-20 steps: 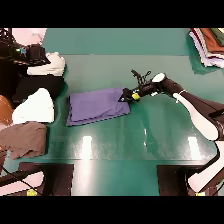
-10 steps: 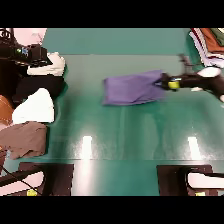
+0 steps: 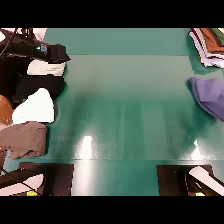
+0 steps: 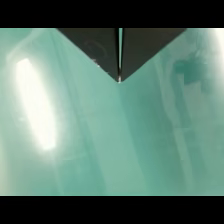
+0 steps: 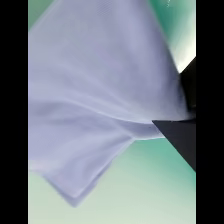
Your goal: Fold the shirts.
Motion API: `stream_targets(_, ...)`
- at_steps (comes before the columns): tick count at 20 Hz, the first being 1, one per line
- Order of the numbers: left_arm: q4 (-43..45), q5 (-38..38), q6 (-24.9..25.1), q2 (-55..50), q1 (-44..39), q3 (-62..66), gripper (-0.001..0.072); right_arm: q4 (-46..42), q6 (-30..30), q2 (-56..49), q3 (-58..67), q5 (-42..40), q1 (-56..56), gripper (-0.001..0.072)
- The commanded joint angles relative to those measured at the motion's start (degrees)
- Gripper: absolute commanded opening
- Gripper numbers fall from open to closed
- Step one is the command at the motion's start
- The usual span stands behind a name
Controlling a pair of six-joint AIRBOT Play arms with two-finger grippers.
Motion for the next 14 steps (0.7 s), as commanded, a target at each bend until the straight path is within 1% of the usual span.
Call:
stream_targets(1, 0.1, 1.9, 0.0, 0.0, -1.7, 0.0, 0.0022, -3.9, 0.3, 1.0, -2.9, 2.2, -7.2, 0.0009)
stream_targets(4, 0.5, 1.2, 0.0, 0.0, -1.7, 0.0, 0.0022, -8.6, 0.3, 1.7, -2.9, 3.8, -5.1, 0.002)
stream_targets(5, 0.5, 1.2, 0.1, 0.0, -1.7, 0.0, 0.0022, -11.7, 0.4, 2.3, -2.8, 4.1, -4.8, 0.0222)
stream_targets(6, 0.6, 1.2, 0.1, 0.0, -1.7, 0.0, 0.0022, -15.1, 0.4, 2.7, -2.2, 4.8, -4.9, 0.0538)
stream_targets(7, 0.9, 1.1, 0.4, 0.0, -1.7, 0.0, 0.0023, -18.8, 0.8, 3.0, -1.2, 5.6, -5.6, 0.0629)
stream_targets(8, 1.0, 1.0, 0.5, 0.0, -1.7, 0.0, 0.0023, -21.5, 2.0, 3.5, 0.5, 7.3, -6.7, 0.063)
stream_targets(9, 1.1, 0.9, 0.4, 0.0, -1.7, 0.0, 0.0022, -21.7, 2.9, 3.9, 2.8, 9.3, -7.9, 0.0629)
stream_targets(11, 1.1, 0.8, 0.5, 0.0, -1.7, 0.0, 0.0023, -18.3, 2.8, 5.4, 6.4, 12.2, -6.1, 0.0629)
stream_targets(14, 1.1, 0.9, 0.5, 0.0, -1.7, 0.0, 0.0023, -12.4, 2.9, 9.1, 8.6, 12.3, 6.3, 0.0628)
